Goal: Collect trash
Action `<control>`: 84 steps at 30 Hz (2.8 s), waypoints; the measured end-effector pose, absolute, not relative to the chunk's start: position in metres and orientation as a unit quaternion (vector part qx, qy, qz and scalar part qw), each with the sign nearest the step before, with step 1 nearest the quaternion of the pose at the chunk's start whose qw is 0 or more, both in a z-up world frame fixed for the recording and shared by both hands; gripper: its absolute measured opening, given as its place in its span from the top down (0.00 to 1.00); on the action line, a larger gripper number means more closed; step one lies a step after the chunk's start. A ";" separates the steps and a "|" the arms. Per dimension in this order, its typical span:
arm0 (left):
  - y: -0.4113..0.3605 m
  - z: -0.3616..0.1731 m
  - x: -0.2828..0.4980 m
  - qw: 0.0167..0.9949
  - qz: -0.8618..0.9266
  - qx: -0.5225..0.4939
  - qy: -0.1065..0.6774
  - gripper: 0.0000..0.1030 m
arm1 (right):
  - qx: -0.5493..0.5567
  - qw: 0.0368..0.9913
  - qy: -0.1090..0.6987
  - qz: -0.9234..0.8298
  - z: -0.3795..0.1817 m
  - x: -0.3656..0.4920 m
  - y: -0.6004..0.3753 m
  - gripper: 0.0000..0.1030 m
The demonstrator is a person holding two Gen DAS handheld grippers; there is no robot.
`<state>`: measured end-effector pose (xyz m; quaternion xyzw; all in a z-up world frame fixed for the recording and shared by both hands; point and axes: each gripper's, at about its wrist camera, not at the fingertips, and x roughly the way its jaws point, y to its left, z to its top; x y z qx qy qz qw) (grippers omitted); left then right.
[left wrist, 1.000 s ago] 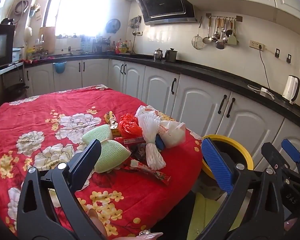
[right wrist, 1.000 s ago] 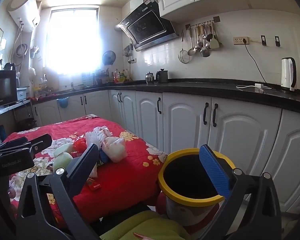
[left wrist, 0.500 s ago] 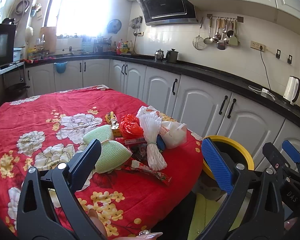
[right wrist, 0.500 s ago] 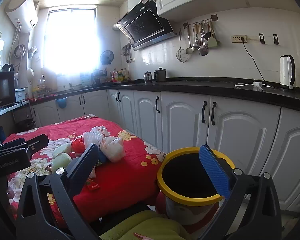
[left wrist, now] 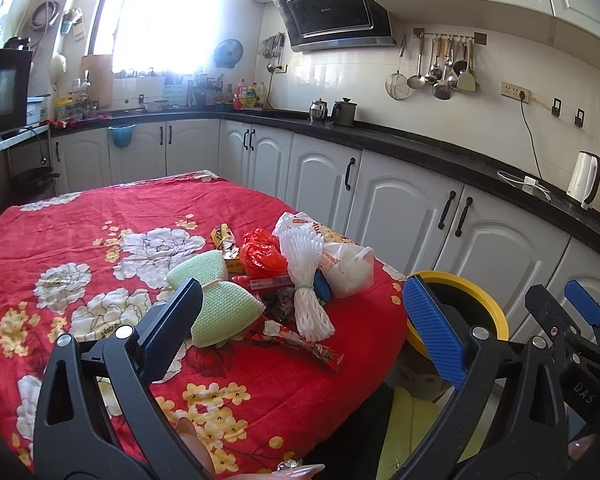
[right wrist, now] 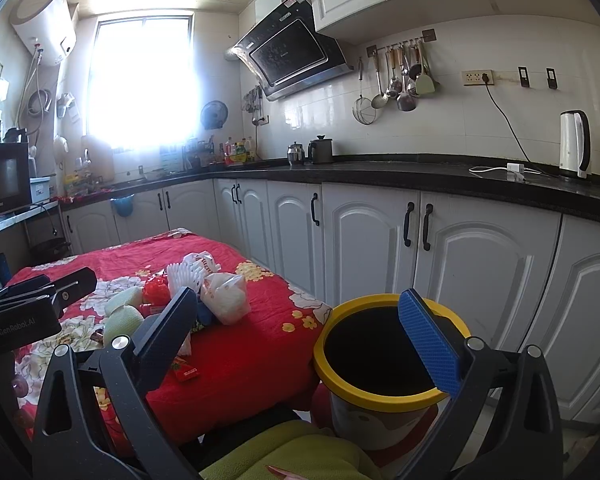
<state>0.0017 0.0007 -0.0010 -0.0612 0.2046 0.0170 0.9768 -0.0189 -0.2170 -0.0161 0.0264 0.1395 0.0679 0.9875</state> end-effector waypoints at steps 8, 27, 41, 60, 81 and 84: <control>0.001 -0.001 0.002 0.977 0.017 -0.061 0.205 0.10 | 0.028 0.987 0.141 0.066 -0.017 -0.018 -0.219 0.05; 0.020 -0.010 0.010 0.973 0.029 -0.075 0.218 0.10 | 0.019 0.984 0.154 0.090 -0.024 -0.010 -0.209 0.05; 0.065 -0.006 0.016 0.965 0.085 -0.109 0.222 0.10 | -0.019 0.966 0.179 0.186 -0.017 0.001 -0.161 0.05; 0.129 -0.035 0.047 0.936 0.109 -0.191 0.274 0.10 | -0.048 0.930 0.271 0.244 -0.045 0.080 -0.094 0.05; 0.139 -0.084 0.125 0.883 0.050 -0.252 0.392 0.11 | -0.019 0.882 0.382 0.276 -0.106 0.136 -0.073 0.46; 0.136 -0.083 0.131 0.882 0.044 -0.254 0.393 0.15 | -0.015 0.877 0.389 0.281 -0.111 0.138 -0.071 0.54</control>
